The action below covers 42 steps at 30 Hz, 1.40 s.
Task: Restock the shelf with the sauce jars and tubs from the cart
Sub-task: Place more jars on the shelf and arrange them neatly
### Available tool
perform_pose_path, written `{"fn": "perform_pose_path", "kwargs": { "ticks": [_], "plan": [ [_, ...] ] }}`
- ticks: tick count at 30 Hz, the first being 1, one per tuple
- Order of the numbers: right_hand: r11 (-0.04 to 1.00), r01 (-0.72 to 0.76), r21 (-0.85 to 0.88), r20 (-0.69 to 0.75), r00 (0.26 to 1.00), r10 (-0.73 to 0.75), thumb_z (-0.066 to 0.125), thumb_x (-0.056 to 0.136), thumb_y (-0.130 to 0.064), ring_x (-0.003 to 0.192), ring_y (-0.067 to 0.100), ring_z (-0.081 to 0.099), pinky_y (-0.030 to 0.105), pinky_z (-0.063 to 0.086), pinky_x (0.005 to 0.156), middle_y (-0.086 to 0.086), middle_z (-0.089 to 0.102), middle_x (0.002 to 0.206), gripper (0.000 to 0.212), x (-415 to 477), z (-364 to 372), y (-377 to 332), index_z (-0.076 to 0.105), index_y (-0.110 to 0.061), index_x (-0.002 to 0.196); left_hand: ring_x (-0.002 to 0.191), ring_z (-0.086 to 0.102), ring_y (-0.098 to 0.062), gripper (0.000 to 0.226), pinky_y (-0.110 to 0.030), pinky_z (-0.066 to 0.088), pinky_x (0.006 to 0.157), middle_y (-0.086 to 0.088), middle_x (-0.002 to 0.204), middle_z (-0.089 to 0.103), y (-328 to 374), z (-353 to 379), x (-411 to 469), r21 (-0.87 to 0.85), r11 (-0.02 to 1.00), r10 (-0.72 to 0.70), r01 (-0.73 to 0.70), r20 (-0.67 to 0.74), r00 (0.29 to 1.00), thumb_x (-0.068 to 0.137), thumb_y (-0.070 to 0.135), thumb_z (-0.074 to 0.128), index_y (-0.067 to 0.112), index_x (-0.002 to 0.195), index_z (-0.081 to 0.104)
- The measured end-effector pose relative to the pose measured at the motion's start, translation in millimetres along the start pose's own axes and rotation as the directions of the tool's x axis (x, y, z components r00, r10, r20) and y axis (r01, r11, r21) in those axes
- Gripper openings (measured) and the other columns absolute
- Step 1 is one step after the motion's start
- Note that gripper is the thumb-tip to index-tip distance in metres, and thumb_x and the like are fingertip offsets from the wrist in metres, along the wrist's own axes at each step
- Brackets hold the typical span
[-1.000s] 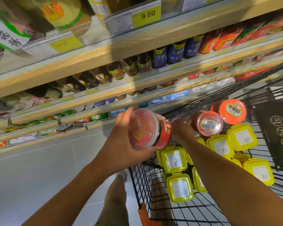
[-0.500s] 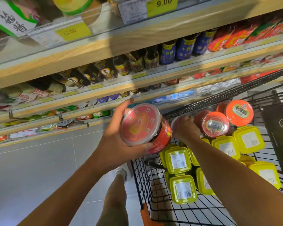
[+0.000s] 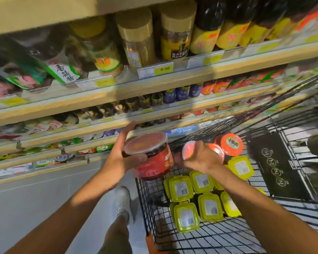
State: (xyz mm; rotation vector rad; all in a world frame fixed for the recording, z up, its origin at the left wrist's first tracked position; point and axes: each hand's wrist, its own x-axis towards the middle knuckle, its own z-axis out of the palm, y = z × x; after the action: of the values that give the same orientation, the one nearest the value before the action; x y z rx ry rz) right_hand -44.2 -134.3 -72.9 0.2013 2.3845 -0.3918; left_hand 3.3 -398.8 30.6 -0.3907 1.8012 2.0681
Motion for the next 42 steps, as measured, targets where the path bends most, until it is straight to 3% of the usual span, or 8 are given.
{"fn": "perform_pose_path", "kwargs": {
  "ticks": [5, 10, 17, 20, 26, 30, 34, 42],
  "plan": [
    [0.989, 0.129, -0.077, -0.158, 0.978, -0.140, 0.067, 0.046, -0.076, 0.106, 0.027, 0.058, 0.036, 0.050, 0.082, -0.003, 0.066, 0.111, 0.083, -44, -64, 11, 0.053, -0.035, 0.117, 0.124, 0.060, -0.036, 0.106, -0.063, 0.050, 0.099, -0.015, 0.139, 0.058, 28, 3, -9, -0.032, 0.999, 0.044, -0.045, -0.011, 0.999, 0.049, 0.047, 0.093, 0.039, 0.142, 0.044],
    [0.916, 0.323, 0.237, -0.206, 0.939, -0.277, 0.085, 0.051, -0.044, 0.083, -0.008, 0.061, 0.015, 0.050, 0.074, -0.014, 0.066, 0.099, 0.057, -86, -134, 1, 0.059, -0.041, 0.102, 0.127, 0.059, -0.035, 0.123, -0.055, 0.055, 0.095, -0.010, 0.146, 0.052, 64, -1, -28, -0.141, 0.989, 0.047, -0.040, 0.049, 0.998, 0.041, 0.057, 0.097, 0.035, 0.148, 0.042],
    [0.748, 0.559, 0.357, -0.312, 0.826, -0.468, 0.088, 0.068, -0.035, 0.086, -0.009, 0.060, 0.005, 0.043, 0.071, -0.022, 0.061, 0.103, 0.052, -146, -216, -48, 0.054, -0.044, 0.107, 0.133, 0.053, -0.037, 0.119, -0.056, 0.052, 0.098, -0.013, 0.152, 0.048, 109, -28, -69, -0.277, 0.950, 0.168, -0.146, 0.055, 0.984, 0.054, 0.053, 0.095, 0.025, 0.153, 0.036],
    [0.680, 0.625, 0.384, -0.329, 0.781, -0.531, 0.085, 0.045, -0.065, 0.098, 0.000, 0.062, 0.014, 0.047, 0.080, -0.018, 0.064, 0.112, 0.077, -174, -233, -82, 0.054, -0.046, 0.113, 0.130, 0.057, -0.036, 0.121, -0.055, 0.053, 0.098, -0.012, 0.146, 0.055, 125, -47, -95, -0.315, 0.928, 0.218, -0.199, 0.027, 0.976, 0.052, 0.053, 0.096, 0.026, 0.152, 0.035],
    [0.551, 0.748, 0.369, -0.295, 0.657, -0.694, 0.081, 0.044, -0.074, 0.104, 0.012, 0.066, 0.030, 0.053, 0.082, -0.007, 0.068, 0.117, 0.099, -230, -234, -157, 0.056, -0.030, 0.130, 0.132, 0.054, -0.039, 0.114, -0.061, 0.042, 0.108, -0.013, 0.149, 0.052, 138, -106, -158, -0.310, 0.889, 0.335, -0.336, -0.059, 0.941, 0.060, 0.054, 0.091, 0.027, 0.155, 0.033],
    [0.482, 0.778, 0.403, -0.259, 0.602, -0.756, 0.082, 0.050, -0.068, 0.101, 0.011, 0.066, 0.026, 0.050, 0.073, -0.002, 0.069, 0.120, 0.088, -272, -215, -213, 0.060, -0.029, 0.126, 0.132, 0.055, -0.038, 0.113, -0.062, 0.043, 0.107, -0.015, 0.148, 0.053, 139, -155, -211, -0.344, 0.844, 0.379, -0.411, -0.161, 0.912, 0.059, 0.055, 0.092, 0.024, 0.153, 0.037],
    [0.441, 0.805, 0.396, -0.232, 0.553, -0.800, 0.082, 0.049, -0.072, 0.115, 0.023, 0.064, 0.050, 0.051, 0.093, 0.000, 0.067, 0.125, 0.095, -320, -183, -266, 0.059, -0.028, 0.130, 0.133, 0.053, -0.036, 0.112, -0.064, 0.043, 0.105, -0.014, 0.148, 0.053, 133, -208, -273, -0.354, 0.810, 0.418, -0.467, -0.209, 0.884, 0.058, 0.056, 0.092, 0.021, 0.151, 0.041],
    [0.344, 0.860, 0.378, -0.203, 0.439, -0.875, 0.082, 0.051, -0.067, 0.115, 0.023, 0.064, 0.047, 0.051, 0.093, -0.001, 0.068, 0.122, 0.087, -411, -101, -376, 0.062, -0.029, 0.127, 0.130, 0.057, -0.036, 0.109, -0.056, 0.053, 0.098, -0.013, 0.146, 0.055, 110, -310, -408, -0.338, 0.768, 0.444, -0.544, -0.331, 0.833, 0.059, 0.062, 0.088, 0.022, 0.150, 0.042]
  ]
}}
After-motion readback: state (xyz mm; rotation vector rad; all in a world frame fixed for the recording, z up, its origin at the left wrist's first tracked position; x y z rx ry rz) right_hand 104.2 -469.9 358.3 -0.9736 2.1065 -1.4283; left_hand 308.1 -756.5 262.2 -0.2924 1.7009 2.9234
